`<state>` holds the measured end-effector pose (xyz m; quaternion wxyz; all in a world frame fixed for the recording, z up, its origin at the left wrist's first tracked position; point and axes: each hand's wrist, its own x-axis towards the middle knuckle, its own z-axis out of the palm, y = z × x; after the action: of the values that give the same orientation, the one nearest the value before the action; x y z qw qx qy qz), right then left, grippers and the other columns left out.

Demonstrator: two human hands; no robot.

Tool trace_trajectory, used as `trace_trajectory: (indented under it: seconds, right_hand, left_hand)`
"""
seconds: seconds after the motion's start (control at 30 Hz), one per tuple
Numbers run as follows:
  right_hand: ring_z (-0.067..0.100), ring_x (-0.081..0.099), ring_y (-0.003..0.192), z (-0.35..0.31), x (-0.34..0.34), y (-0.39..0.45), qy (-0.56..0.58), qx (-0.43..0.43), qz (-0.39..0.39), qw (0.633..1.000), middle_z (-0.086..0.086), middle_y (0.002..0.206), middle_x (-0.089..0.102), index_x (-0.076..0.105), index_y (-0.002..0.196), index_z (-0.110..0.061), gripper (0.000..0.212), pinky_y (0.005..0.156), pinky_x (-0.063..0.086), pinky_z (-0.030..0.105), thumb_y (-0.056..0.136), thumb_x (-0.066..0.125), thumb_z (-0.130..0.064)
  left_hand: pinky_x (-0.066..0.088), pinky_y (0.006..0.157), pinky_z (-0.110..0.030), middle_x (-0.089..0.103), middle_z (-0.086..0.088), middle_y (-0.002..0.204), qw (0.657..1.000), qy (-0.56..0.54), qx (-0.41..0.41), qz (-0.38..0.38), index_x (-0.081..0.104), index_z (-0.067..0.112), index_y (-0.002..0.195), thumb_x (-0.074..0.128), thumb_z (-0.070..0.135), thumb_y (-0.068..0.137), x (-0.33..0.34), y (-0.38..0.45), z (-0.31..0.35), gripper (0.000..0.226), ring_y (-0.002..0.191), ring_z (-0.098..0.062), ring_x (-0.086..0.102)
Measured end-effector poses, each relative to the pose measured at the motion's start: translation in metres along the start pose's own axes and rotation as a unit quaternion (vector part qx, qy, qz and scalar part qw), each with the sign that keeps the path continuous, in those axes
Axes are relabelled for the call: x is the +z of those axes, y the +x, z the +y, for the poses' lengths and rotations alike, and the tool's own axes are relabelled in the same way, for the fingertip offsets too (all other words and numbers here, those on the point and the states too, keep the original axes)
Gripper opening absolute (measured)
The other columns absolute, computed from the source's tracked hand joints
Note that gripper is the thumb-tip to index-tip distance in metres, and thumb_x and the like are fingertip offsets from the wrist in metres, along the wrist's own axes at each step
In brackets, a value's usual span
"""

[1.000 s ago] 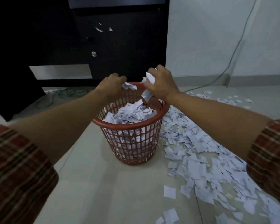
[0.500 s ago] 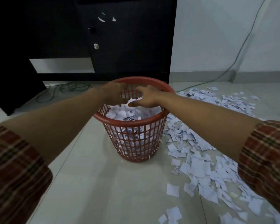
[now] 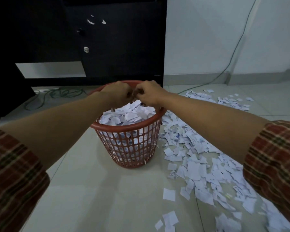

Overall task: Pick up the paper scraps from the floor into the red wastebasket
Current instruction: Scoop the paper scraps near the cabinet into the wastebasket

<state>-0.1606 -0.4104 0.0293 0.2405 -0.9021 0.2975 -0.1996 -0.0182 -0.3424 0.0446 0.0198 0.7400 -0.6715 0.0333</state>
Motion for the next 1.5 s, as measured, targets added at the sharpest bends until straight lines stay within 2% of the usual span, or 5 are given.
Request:
trace_trajectory:
  seconds: [0.17,0.43,0.97,1.3,1.5]
  right_hand:
    - [0.017,0.053,0.081,0.024,-0.015,-0.015,-0.078,-0.015,0.116,0.990,0.001,0.092,0.051,0.064,0.090,-0.017,0.012,0.065,0.034,0.023,0.093,0.053,-0.022]
    - [0.027,0.052,0.098,0.094,-0.053,-0.080,-0.125,0.011,0.148,0.981,0.012,0.109,0.049,0.056,0.110,-0.010,0.026,0.084,0.043,0.036,0.092,0.057,-0.028]
    - [0.035,0.037,0.131,0.194,0.024,-0.313,-0.264,0.129,-0.209,0.933,0.017,0.152,0.023,0.027,0.147,-0.015,0.070,0.103,0.037,0.042,0.094,0.041,-0.059]
    - [0.025,-0.023,0.146,0.181,0.092,-0.432,-0.212,0.076,-0.251,0.942,0.004,0.159,-0.025,-0.014,0.151,-0.038,0.088,0.117,-0.010,0.045,0.084,0.022,-0.083]
    - [0.038,-0.003,0.147,0.182,0.117,-0.467,-0.238,0.029,-0.250,0.938,0.011,0.162,0.000,0.005,0.154,-0.037,0.071,0.114,0.008,0.064,0.094,0.022,-0.071]
  left_hand:
    - [0.054,0.075,-0.040,0.060,-0.001,0.086,0.997,0.001,0.057,0.046,0.062,0.015,0.105,0.041,0.035,0.100,-0.005,0.008,0.033,0.029,0.076,-0.019,0.060]
    - [0.038,0.081,-0.037,0.052,-0.008,0.117,0.962,0.006,0.223,0.157,0.048,0.018,0.129,0.047,0.031,0.096,0.010,0.021,0.119,0.036,0.104,-0.026,0.051]
    - [0.042,0.095,-0.045,0.037,-0.013,0.141,0.929,0.125,0.347,-0.025,0.036,0.013,0.138,0.046,0.039,0.097,0.132,-0.003,0.236,0.049,0.119,-0.032,0.045]
    - [0.036,0.104,-0.045,0.028,-0.014,0.152,0.906,0.096,0.406,-0.077,0.033,0.010,0.142,0.045,0.039,0.097,0.211,-0.042,0.242,0.056,0.133,-0.032,0.035]
    - [0.038,0.104,-0.047,0.022,-0.017,0.155,0.903,0.120,0.401,-0.096,0.031,0.010,0.142,0.048,0.040,0.096,0.230,-0.048,0.237,0.057,0.136,-0.035,0.031]
